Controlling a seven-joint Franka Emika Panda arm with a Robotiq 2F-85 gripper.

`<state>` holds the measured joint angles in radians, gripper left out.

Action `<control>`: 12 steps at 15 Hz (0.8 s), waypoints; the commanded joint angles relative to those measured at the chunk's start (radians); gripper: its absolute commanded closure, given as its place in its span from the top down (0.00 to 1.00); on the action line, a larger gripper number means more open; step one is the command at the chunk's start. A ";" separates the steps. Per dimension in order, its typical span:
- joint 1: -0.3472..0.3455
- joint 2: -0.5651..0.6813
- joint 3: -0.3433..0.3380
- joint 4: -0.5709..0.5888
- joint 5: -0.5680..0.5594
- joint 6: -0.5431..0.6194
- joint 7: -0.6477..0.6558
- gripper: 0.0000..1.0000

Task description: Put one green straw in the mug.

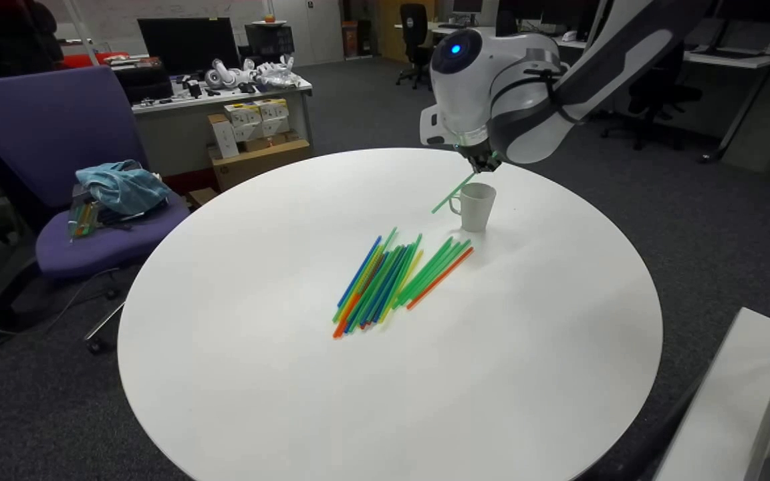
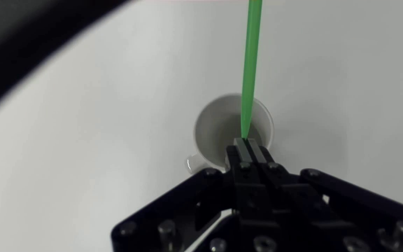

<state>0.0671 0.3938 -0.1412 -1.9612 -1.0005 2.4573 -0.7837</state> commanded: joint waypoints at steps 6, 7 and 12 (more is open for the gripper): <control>-0.038 0.004 0.019 0.128 -0.200 -0.273 0.062 0.00; -0.042 0.013 0.019 0.138 -0.217 -0.306 0.064 0.00; -0.060 0.048 0.027 0.158 -0.280 -0.405 0.070 0.00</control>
<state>0.0313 0.4201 -0.1371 -1.8318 -1.2234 2.1126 -0.7376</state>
